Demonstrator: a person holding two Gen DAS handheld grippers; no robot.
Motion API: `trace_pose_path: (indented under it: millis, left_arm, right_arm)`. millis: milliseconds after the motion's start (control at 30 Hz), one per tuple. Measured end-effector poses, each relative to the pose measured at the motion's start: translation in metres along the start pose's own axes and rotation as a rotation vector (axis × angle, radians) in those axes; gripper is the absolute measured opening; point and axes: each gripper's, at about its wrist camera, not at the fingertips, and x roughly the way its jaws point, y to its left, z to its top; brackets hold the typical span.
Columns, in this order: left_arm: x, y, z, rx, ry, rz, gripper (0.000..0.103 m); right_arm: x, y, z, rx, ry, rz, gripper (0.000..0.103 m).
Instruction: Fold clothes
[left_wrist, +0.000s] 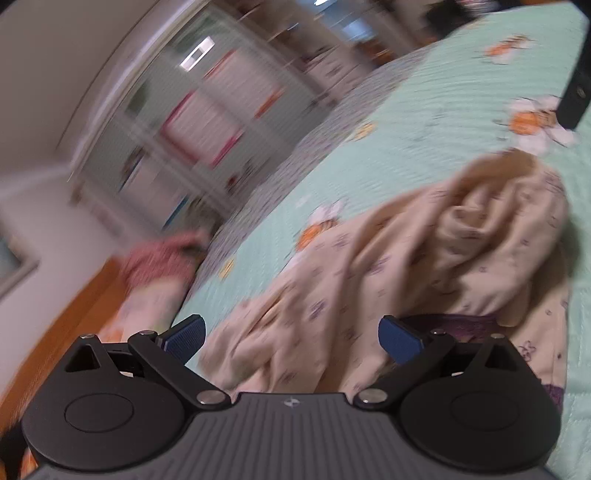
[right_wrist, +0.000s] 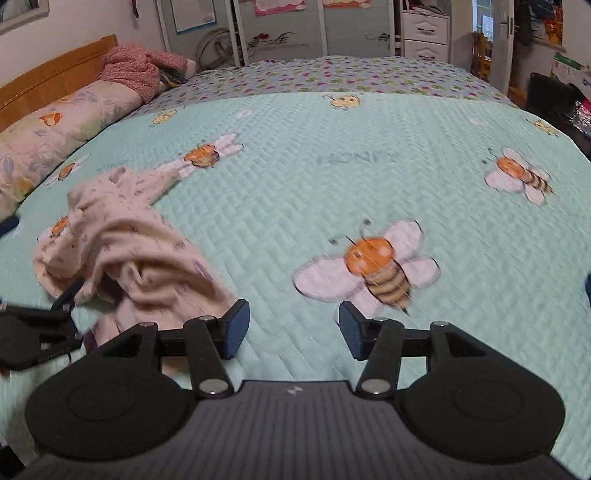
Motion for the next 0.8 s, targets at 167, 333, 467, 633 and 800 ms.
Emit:
trace_pose_path:
  millis: [167, 333, 467, 633, 800]
  left_arm:
    - [0.031, -0.015, 0.0, 0.143, -0.008, -0.032, 0.103]
    - [0.057, -0.008, 0.014, 0.134, 0.018, -0.139, 0.02]
    - [0.05, 0.047, 0.037, -0.117, 0.016, -0.156, 0.018]
    - [0.001, 0.14, 0.073, -0.402, -0.087, -0.172, 0.016]
    - [-0.055, 0.2, 0.119, -0.522, -0.211, -0.25, 0.016]
  right_arm:
    - [-0.001, -0.008, -0.023, 0.005, 0.035, 0.015, 0.055]
    - [0.003, -0.012, -0.042, 0.025, 0.064, 0.022, 0.055]
    - [0.001, -0.017, -0.055, 0.049, 0.06, 0.014, 0.055]
    - [-0.004, -0.022, -0.061, 0.095, 0.037, 0.01, 0.055]
    - [-0.014, -0.01, -0.053, 0.124, -0.051, 0.123, 0.057]
